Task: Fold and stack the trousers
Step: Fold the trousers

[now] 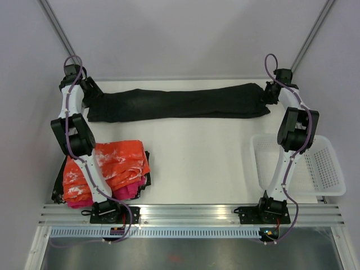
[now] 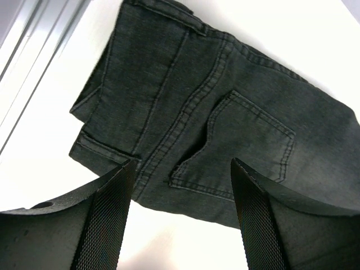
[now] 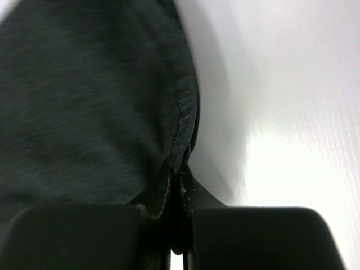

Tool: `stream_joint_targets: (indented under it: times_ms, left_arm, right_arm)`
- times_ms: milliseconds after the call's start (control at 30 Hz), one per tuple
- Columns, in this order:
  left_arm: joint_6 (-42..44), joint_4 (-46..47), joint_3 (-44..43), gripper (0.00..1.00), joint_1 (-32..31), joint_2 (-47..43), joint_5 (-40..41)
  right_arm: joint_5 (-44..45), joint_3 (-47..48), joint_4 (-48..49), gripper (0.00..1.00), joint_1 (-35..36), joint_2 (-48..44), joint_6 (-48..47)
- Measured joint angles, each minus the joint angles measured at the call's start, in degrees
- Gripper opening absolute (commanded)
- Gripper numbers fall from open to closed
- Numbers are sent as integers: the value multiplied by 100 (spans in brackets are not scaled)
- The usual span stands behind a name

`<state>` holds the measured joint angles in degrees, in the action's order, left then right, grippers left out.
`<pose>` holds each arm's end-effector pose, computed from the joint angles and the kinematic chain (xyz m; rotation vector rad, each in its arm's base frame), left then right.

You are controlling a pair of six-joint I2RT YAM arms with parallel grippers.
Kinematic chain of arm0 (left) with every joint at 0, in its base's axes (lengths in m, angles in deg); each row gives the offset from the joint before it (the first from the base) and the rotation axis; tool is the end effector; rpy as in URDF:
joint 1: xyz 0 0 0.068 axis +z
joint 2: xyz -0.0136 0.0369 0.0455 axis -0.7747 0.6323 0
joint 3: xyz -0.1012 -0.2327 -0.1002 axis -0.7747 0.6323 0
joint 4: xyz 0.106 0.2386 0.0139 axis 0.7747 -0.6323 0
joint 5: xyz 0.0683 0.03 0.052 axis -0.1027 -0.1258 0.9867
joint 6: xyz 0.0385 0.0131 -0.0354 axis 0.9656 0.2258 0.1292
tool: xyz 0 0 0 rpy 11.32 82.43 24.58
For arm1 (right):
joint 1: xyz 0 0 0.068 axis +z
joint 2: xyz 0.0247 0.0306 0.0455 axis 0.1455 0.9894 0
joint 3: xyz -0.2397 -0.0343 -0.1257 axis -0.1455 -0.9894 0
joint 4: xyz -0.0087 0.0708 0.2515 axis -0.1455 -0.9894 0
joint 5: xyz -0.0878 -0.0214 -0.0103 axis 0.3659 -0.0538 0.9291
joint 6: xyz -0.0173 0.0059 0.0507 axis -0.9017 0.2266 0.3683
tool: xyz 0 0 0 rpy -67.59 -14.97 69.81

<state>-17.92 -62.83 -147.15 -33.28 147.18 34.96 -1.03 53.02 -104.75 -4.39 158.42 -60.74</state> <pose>0.4658 0.1453 0.2558 -0.8336 2.3631 -0.0832 0.4932 -0.1077 0.1812 0.4624 2.4286 0.1244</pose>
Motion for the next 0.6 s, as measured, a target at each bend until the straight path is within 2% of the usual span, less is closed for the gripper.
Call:
stream_joint_targets:
  times_ms: [133, 367, 600]
  left_arm:
    - [15, 15, 35, 74, 2, 0, 74]
    - [33, 70, 192, 74, 13, 0, -92]
    - [39, 149, 192, 74, 20, 0, -470]
  right_arm:
    - [79, 466, -190, 0, 439, -127, -160]
    - [109, 1663, -236, 0, 1746, -190, -297]
    - [-188, 2420, -37, 0, 2850, -136, 20]
